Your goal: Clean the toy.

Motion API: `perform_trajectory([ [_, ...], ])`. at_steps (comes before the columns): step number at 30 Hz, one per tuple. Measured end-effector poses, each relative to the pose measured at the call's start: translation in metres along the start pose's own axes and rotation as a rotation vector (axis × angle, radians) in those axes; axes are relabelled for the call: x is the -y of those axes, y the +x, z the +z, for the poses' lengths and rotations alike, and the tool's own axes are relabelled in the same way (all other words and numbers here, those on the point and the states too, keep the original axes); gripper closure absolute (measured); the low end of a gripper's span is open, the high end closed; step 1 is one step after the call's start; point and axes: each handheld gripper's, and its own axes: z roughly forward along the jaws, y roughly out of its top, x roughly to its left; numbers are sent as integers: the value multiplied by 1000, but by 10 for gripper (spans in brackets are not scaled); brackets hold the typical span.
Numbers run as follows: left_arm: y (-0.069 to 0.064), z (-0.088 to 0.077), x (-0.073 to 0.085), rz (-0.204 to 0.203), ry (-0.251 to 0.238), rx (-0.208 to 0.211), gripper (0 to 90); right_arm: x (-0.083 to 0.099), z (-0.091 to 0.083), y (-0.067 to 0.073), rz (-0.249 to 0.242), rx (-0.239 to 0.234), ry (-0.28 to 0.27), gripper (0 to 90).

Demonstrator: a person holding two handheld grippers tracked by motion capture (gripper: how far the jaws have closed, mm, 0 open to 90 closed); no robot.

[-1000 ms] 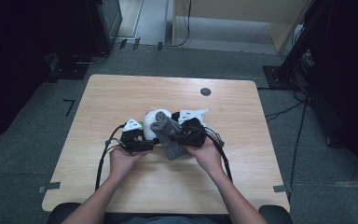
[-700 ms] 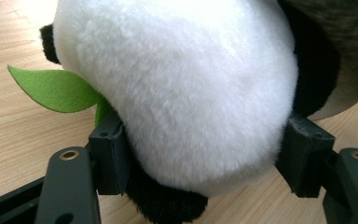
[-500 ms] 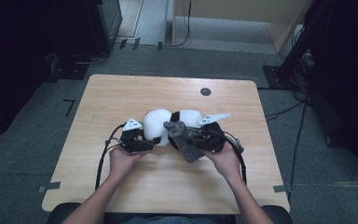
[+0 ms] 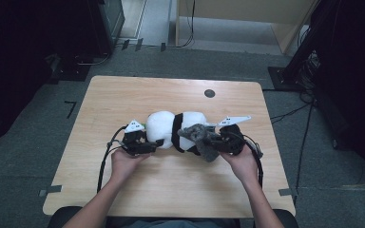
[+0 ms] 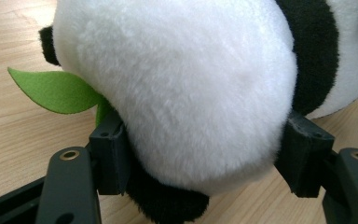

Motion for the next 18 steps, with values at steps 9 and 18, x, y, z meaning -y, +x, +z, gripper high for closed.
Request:
perform_trajectory([
  [9, 1, 0, -1, 0, 1, 1, 307, -2, -15, -1, -3, -19, -35, 802],
  [18, 1, 0, 0, 2, 2, -1, 307, -9, -14, 19, -61, -123, -50, 807],
])
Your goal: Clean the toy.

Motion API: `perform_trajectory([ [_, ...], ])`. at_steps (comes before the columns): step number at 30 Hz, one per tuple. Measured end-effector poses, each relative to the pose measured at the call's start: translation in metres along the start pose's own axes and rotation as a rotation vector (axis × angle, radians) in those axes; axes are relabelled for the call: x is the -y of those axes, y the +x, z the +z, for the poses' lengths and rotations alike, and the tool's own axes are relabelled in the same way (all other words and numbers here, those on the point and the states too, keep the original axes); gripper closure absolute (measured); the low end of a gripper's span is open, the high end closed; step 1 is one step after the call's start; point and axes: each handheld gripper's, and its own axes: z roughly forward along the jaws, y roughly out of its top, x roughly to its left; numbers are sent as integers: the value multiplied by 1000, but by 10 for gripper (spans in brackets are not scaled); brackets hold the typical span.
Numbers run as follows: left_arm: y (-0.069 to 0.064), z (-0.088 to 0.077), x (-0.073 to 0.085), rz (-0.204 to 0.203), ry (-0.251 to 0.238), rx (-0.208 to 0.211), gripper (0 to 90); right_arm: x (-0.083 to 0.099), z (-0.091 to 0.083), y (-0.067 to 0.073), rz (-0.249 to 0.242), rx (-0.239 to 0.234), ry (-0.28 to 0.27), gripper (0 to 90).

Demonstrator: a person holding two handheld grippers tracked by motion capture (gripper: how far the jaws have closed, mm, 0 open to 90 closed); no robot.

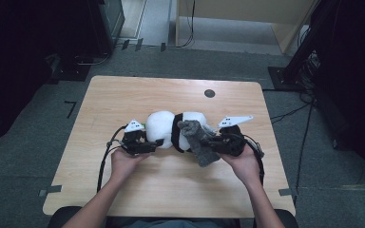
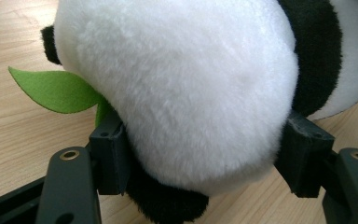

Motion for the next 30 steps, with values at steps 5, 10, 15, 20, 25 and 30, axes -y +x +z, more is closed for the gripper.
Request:
perform_trajectory([
  [5, 0, 0, 0, 0, 0, 0, 307, -4, 10, 15, -43, -64, 16, 808],
  [10, 0, 0, 0, 0, 0, -1, 307, -7, 27, 30, -77, -119, 47, 812],
  [15, 0, 0, -1, -1, 2, -2, 307, -11, 55, 41, -98, -167, 83, 813],
  [20, 0, 0, -1, -2, 3, -1, 308, -16, 87, 44, -109, -174, 108, 813],
  [25, 1, 0, -1, -10, 3, 0, 314, -22, 109, 40, -103, -147, 114, 813],
  [30, 3, 0, -1, -13, 8, -4, 326, -22, 119, 35, -128, -116, 108, 810],
])
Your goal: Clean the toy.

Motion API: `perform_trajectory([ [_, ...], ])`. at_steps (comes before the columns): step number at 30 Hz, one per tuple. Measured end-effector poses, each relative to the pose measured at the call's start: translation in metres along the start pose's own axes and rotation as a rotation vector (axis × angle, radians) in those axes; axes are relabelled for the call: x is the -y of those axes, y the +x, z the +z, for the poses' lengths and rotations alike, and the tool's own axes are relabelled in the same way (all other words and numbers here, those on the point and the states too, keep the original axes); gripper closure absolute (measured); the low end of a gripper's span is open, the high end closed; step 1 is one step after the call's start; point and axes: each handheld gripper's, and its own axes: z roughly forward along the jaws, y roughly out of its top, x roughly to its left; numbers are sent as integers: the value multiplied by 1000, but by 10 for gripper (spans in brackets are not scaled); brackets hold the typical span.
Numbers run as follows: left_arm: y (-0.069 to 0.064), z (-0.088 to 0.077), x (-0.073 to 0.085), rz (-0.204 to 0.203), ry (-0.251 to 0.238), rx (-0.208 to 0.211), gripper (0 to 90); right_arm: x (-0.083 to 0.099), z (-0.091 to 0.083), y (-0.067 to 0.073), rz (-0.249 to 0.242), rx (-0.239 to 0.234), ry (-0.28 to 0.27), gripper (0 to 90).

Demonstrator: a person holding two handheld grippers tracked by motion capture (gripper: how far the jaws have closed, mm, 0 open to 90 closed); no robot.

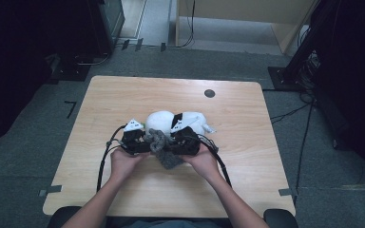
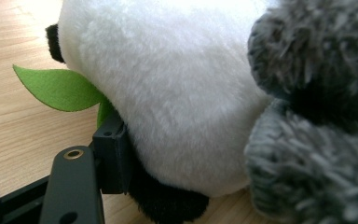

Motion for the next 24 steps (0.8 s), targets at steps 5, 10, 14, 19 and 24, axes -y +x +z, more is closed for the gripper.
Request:
perform_trajectory([
  [5, -2, 0, 0, 17, 1, -7, 327, 5, -1, -4, -16, 40, 14, 809],
  [10, -4, 1, -1, 30, 7, -11, 331, 11, -10, -8, 3, 44, 22, 810],
  [14, -4, 1, 0, 32, 8, -10, 332, 15, -23, -10, 25, 46, 29, 812],
  [19, -4, 1, 0, 27, 8, -8, 333, 21, -41, -14, 49, 51, 32, 812],
  [24, -3, 1, 0, 25, 7, -5, 333, 26, -59, -19, 68, 70, 31, 811],
])
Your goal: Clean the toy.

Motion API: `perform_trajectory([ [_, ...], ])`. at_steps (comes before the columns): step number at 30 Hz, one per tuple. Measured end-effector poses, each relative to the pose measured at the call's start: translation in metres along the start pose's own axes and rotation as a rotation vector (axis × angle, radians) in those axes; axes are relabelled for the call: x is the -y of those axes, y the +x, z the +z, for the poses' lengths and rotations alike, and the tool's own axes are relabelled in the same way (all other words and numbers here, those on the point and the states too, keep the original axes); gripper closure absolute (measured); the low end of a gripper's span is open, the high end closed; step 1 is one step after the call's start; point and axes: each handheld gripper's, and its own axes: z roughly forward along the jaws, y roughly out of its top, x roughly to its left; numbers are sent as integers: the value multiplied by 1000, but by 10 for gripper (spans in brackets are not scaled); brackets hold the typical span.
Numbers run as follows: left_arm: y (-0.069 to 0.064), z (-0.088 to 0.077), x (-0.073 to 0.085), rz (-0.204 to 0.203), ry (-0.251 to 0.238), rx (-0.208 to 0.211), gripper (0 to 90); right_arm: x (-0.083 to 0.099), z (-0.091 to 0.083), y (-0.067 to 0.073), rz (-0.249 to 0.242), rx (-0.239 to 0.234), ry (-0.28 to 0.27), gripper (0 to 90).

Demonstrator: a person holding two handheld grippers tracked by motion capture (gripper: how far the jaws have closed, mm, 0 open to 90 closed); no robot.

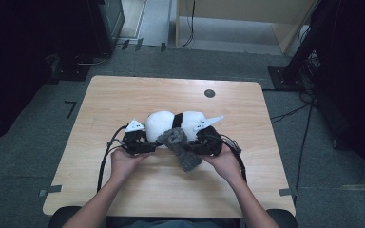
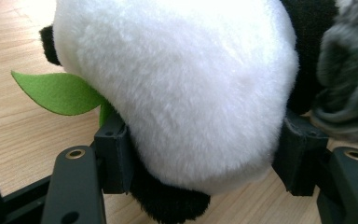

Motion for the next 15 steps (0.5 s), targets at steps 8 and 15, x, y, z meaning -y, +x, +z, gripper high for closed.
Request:
perform_trajectory([
  [8, 1, 0, 0, 1, -1, 3, 334, 12, -23, -14, 35, 32, -4, 810],
  [15, 1, 0, 0, 0, -1, 5, 333, 25, -39, -28, 72, 79, 9, 809],
])
